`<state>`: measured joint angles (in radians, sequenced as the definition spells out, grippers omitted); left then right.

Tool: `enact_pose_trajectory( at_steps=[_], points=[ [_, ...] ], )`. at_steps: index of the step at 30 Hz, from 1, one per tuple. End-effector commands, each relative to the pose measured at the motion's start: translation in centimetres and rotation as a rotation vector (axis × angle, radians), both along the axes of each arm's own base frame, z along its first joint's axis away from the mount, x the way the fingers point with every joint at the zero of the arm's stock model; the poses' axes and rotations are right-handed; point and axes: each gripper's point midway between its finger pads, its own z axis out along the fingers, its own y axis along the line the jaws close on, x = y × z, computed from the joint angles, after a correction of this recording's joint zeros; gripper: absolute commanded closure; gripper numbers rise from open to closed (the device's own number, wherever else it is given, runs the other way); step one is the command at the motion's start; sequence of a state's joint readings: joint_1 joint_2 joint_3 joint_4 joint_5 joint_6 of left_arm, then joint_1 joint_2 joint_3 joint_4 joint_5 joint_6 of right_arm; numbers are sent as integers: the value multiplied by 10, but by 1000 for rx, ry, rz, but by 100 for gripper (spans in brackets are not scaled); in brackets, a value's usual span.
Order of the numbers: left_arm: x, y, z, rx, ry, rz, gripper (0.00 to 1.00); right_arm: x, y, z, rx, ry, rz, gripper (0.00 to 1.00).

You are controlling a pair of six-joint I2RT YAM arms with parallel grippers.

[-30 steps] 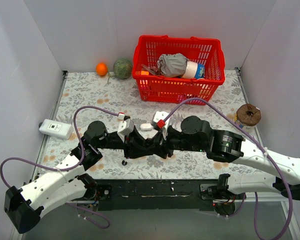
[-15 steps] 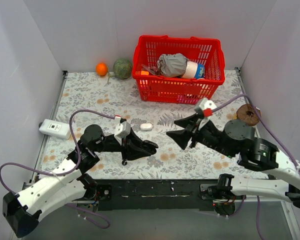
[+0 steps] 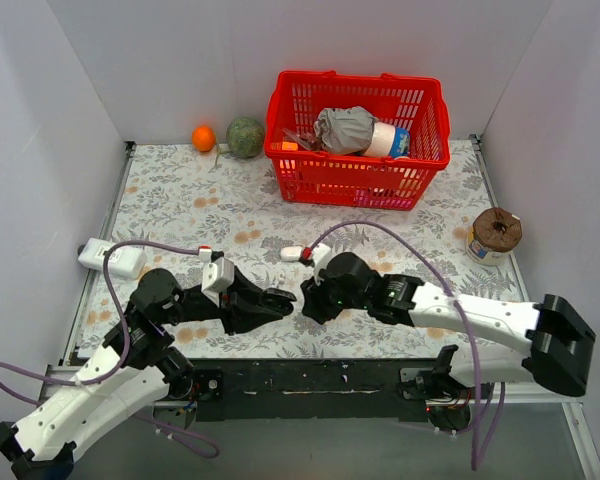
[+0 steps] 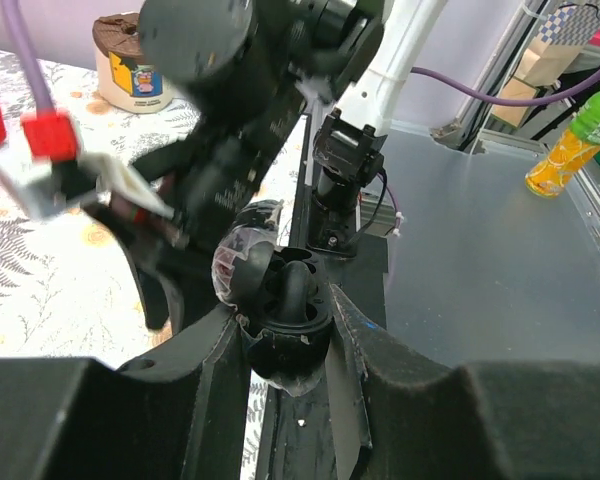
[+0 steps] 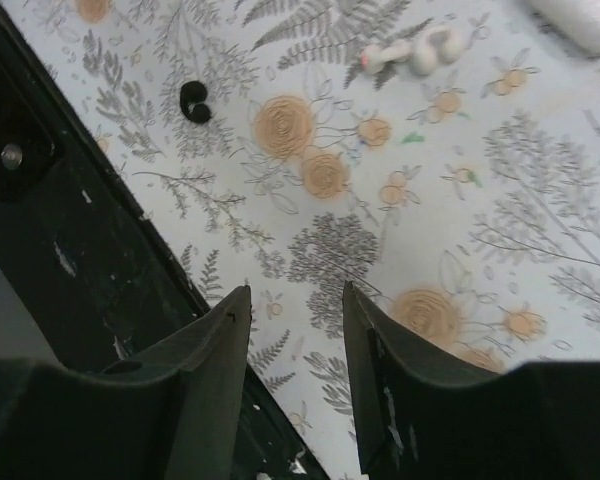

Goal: Insert the wireless bluetooth earbuds into the charging case
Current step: Pick up the earbud from the center of the board.

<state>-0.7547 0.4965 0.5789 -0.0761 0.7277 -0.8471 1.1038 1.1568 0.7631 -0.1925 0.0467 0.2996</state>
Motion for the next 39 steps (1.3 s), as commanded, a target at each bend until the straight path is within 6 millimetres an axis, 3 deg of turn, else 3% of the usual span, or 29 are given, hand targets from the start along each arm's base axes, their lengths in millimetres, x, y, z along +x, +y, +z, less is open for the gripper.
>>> enact_pose_trajectory(
  at_steps=[1, 3, 4, 5, 6, 8, 15, 22, 39],
  points=[
    [-4, 12, 14, -8, -20, 46, 100, -19, 64, 14, 153, 43, 154, 51],
    [-7, 16, 17, -19, -29, 53, 100, -24, 81, 10, 152, 59, 189, 52],
    [-8, 18, 18, -21, -31, 55, 100, -24, 87, -5, 120, 77, 197, 52],
    [-9, 19, 20, -26, -34, 61, 100, -25, 99, 2, 138, 67, 215, 52],
    [-11, 21, 23, -34, -42, 61, 100, -27, 106, -9, 124, 82, 234, 52],
    [-13, 24, 25, -40, -45, 62, 100, -31, 123, -4, 145, 86, 275, 52],
    [-21, 32, 32, -59, -61, 67, 100, -38, 156, -29, 107, 105, 364, 49],
    [-22, 33, 30, -53, -62, 67, 100, -40, 172, -50, 63, 138, 401, 51],
    [-21, 34, 25, -52, -50, 80, 100, -28, 174, -79, -14, 125, 356, 50]
  ],
)
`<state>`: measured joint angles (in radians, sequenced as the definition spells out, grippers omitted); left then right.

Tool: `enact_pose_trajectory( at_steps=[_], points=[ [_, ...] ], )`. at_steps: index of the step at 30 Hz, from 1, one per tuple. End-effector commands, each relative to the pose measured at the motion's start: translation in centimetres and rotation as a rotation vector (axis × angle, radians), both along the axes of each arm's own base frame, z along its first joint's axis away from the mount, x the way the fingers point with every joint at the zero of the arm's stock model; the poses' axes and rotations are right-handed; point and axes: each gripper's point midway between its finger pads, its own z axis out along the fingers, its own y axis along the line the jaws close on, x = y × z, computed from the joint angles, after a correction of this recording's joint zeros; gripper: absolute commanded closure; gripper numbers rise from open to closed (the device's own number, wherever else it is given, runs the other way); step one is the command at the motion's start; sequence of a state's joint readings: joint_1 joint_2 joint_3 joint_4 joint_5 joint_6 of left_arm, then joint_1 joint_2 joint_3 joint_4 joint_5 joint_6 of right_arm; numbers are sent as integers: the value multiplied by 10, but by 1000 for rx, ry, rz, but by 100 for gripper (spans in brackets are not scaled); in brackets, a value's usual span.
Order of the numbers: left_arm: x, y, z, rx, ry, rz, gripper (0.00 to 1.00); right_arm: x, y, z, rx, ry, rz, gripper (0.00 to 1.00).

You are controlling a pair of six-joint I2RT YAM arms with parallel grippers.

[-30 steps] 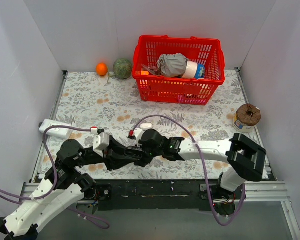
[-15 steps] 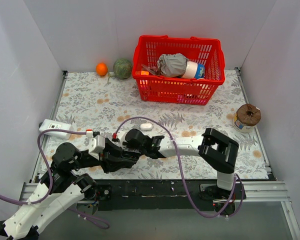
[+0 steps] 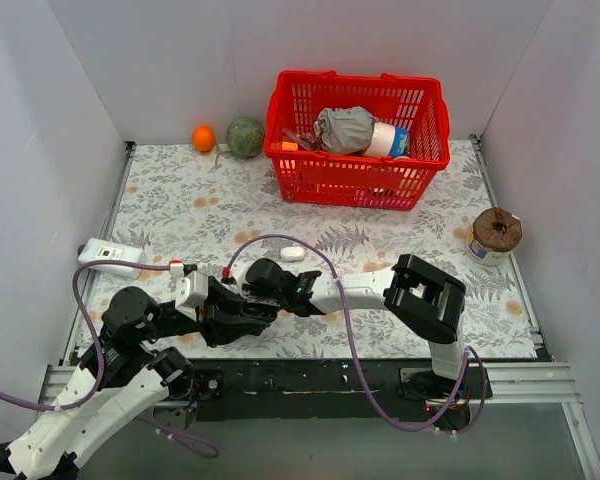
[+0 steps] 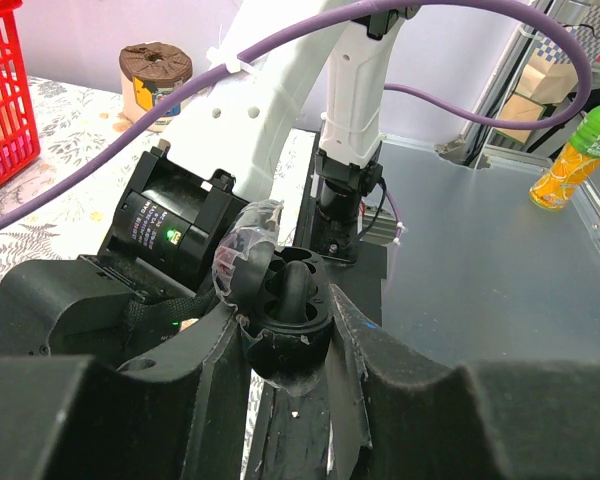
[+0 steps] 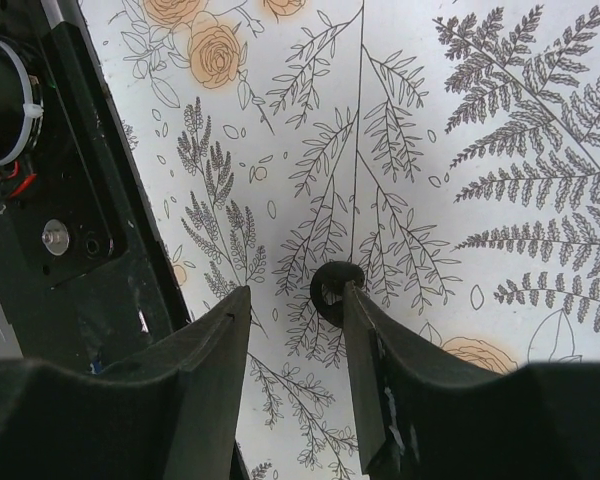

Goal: Insert the wireless bluetooth earbuds into the charging case
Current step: Pick up the earbud from the center of the board.

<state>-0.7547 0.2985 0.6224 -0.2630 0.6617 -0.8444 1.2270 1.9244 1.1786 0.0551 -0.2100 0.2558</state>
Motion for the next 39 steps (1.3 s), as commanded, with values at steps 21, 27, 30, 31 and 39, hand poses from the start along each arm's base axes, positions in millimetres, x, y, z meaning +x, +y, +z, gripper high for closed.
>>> enact_pose_trajectory(
  at_steps=[21, 27, 30, 31, 39],
  points=[
    [3, 1, 2, -8, -2, 20, 100, 22, -1, -3, -36, -77, -77, 57],
    [4, 1, 2, -13, -1, 27, 100, 27, -3, -1, -38, -88, -98, 62],
    [3, 1, 2, -14, 1, 26, 100, 27, -7, 0, -41, -95, -97, 59],
    [3, 1, 2, -16, 1, 27, 100, 26, -8, 0, -36, -96, -94, 57],
    [4, 0, 1, -16, 2, 24, 100, 5, 1, 35, 84, -129, -8, 43]
  ],
)
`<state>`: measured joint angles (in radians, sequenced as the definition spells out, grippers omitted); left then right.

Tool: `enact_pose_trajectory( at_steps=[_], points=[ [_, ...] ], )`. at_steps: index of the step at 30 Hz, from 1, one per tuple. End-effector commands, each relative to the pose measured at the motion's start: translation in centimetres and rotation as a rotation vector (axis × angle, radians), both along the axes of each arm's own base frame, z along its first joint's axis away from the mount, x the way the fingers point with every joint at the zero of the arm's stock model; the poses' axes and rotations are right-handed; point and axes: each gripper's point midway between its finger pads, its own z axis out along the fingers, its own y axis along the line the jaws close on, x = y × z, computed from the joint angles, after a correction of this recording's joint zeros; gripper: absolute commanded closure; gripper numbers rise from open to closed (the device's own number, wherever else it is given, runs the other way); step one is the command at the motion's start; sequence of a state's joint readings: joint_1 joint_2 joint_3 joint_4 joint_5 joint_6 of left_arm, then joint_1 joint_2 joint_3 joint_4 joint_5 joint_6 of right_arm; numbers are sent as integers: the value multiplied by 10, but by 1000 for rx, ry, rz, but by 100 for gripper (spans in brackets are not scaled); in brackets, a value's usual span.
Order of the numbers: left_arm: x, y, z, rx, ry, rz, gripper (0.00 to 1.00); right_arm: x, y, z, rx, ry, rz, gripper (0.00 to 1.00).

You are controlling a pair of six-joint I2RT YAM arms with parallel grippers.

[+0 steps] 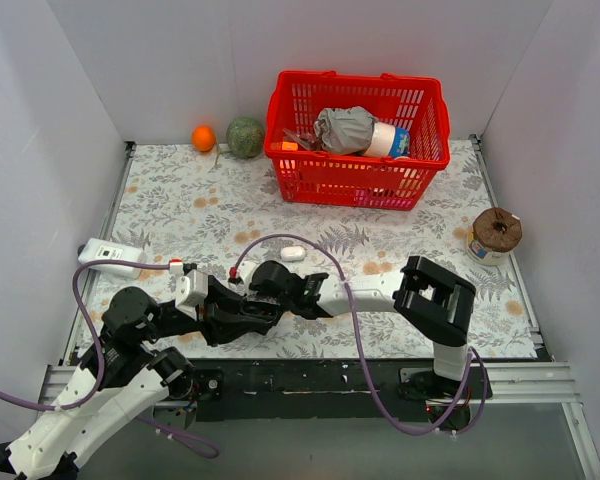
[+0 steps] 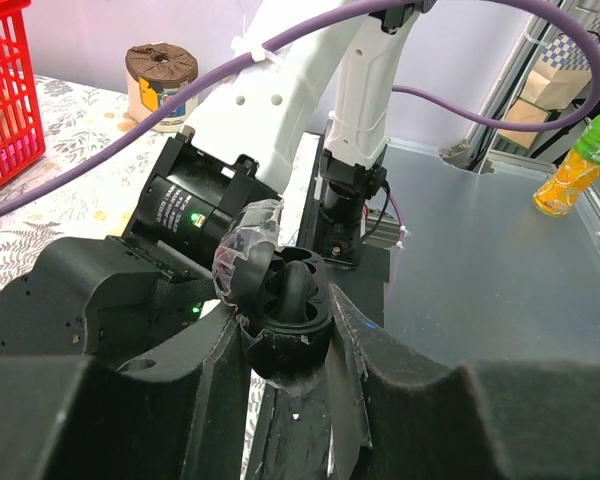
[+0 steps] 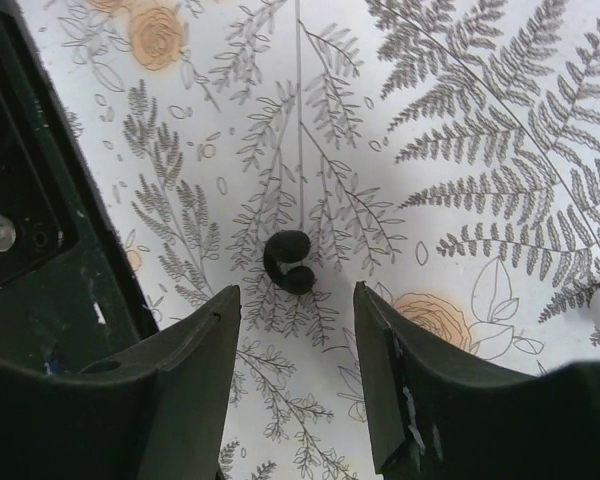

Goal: Insert the wireless bluetooth earbuds into the charging case
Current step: Pick up the earbud from the center of the board.

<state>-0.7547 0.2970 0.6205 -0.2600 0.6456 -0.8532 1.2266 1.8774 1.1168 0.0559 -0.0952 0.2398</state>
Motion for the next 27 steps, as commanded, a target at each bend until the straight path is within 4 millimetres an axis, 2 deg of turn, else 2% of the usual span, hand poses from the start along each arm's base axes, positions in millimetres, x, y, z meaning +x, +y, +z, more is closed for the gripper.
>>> enact_pose_trajectory(
  at_steps=[1, 9, 27],
  points=[
    [1, 0, 1, -13, -5, 7, 100, -14, 21, 40, 119, -48, 89, 43],
    [0, -1, 0, -15, 5, -5, 100, -29, 25, 29, 85, -27, 135, 44],
    [-1, 0, -1, -14, 9, -4, 100, -16, 33, 16, 58, -40, 99, 44]
  ],
)
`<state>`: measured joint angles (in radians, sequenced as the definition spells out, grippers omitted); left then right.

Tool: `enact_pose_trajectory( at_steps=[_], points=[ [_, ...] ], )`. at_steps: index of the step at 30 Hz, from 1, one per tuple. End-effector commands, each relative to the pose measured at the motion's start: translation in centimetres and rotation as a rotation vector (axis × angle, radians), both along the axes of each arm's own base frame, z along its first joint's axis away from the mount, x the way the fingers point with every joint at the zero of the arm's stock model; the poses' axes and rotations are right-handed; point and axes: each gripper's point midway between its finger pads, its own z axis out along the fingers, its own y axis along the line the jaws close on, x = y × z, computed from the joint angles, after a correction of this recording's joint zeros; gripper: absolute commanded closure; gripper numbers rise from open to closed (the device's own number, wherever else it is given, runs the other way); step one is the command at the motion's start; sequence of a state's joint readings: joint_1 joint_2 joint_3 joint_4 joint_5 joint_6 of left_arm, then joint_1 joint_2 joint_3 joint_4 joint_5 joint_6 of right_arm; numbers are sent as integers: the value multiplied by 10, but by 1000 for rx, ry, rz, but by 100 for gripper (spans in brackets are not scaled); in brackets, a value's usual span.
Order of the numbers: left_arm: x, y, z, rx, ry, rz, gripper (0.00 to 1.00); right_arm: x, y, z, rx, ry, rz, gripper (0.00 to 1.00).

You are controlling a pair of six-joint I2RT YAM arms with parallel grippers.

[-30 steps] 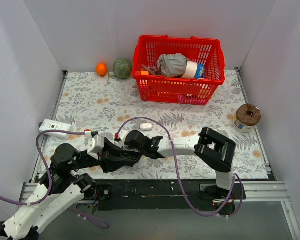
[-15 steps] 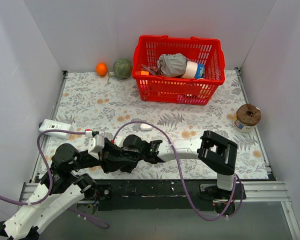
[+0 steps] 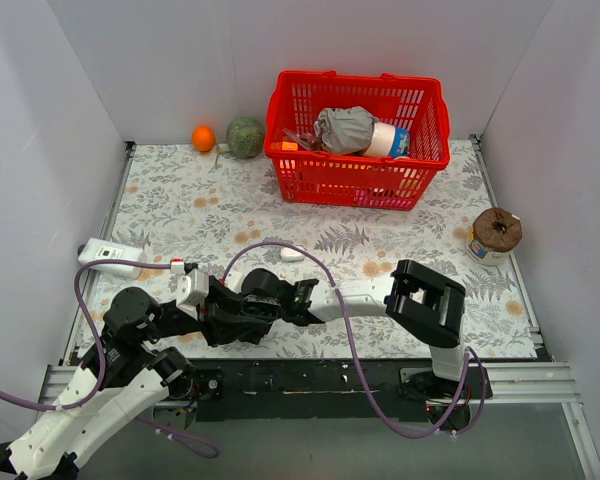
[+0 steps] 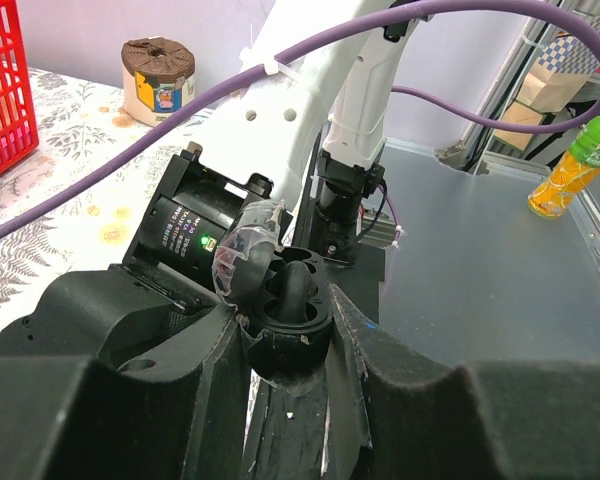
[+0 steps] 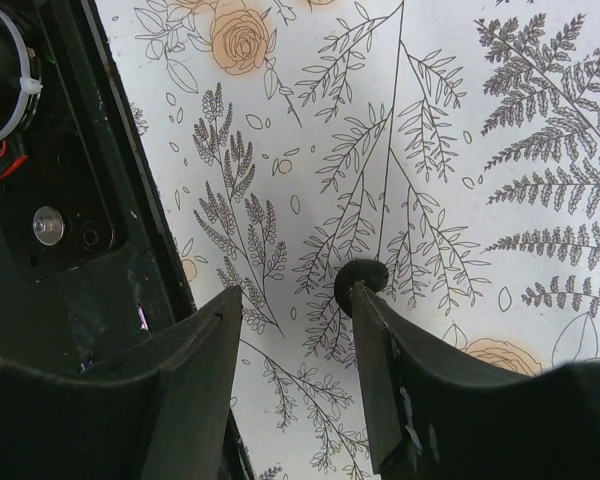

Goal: Insert the wireless bluetooth earbuds into the charging case
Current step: Pick up the earbud from the center of the board.

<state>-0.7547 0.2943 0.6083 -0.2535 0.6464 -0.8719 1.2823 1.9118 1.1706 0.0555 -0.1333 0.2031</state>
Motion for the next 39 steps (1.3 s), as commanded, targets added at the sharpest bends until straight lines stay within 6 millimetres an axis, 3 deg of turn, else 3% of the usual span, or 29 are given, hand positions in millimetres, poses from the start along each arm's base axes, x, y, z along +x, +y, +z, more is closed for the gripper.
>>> enact_pose_trajectory(
  at_steps=[1, 15, 33, 39],
  points=[
    [-1, 1, 2, -14, -12, 0, 100, 12, 12, 11, 35, -30, -13, 44],
    [2, 1, 2, -10, -17, 10, 100, 26, 1, 1, -29, -45, -81, 48],
    [3, -1, 0, -7, -6, 11, 100, 47, -10, -5, -62, -69, -179, 67],
    [3, -1, -1, -6, -2, 11, 100, 50, -14, -7, -68, -66, -192, 77]
  ],
)
